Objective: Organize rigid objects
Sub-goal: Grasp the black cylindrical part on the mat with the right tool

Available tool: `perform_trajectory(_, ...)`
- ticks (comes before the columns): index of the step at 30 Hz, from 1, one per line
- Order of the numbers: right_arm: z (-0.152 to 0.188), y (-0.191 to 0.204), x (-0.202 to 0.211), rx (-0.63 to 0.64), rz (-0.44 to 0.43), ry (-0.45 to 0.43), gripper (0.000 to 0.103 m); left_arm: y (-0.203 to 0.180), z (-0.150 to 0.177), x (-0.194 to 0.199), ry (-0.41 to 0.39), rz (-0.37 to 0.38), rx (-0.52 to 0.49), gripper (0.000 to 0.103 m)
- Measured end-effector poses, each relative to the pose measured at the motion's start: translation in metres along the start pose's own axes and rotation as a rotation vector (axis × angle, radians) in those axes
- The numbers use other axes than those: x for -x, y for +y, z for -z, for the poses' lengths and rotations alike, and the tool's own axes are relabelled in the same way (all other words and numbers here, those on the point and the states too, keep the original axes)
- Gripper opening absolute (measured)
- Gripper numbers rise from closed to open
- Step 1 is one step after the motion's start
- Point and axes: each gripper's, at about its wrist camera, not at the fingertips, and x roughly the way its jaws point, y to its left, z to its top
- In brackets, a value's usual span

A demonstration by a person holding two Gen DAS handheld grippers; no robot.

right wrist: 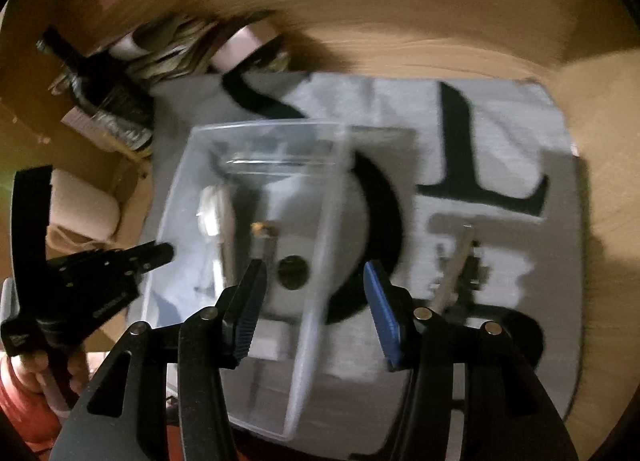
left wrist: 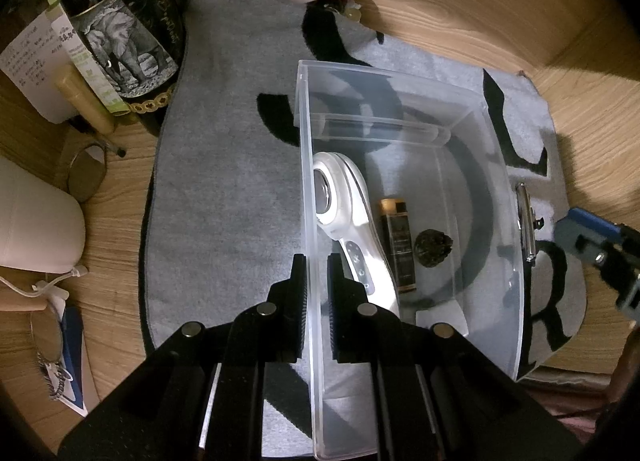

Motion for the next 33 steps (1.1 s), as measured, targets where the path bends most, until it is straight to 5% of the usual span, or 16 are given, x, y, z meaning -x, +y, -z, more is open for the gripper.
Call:
perform_trajectory(8,0.018,-0.051,0.012,-0.104,0.074,0.014,0.047,0.0,0.0,0.0,0.0,0.001,0.0,0.007)
perform_trajectory(21,0.066,-0.078,-0.035,-0.182,0.093,0.185,0.048,0.0,0.0,0.0,0.0,0.001,0.001,0.007)
perform_trajectory(24,0.071,-0.08,-0.044,-0.179,0.092,0.204,0.062,0.0,0.0,0.0,0.0,0.002,0.002,0.007)
perform_trajectory(33,0.074,-0.08,-0.074,-0.139,0.134,0.241,0.066,0.0,0.001,-0.001,0.001,0.003,0.003,0.007)
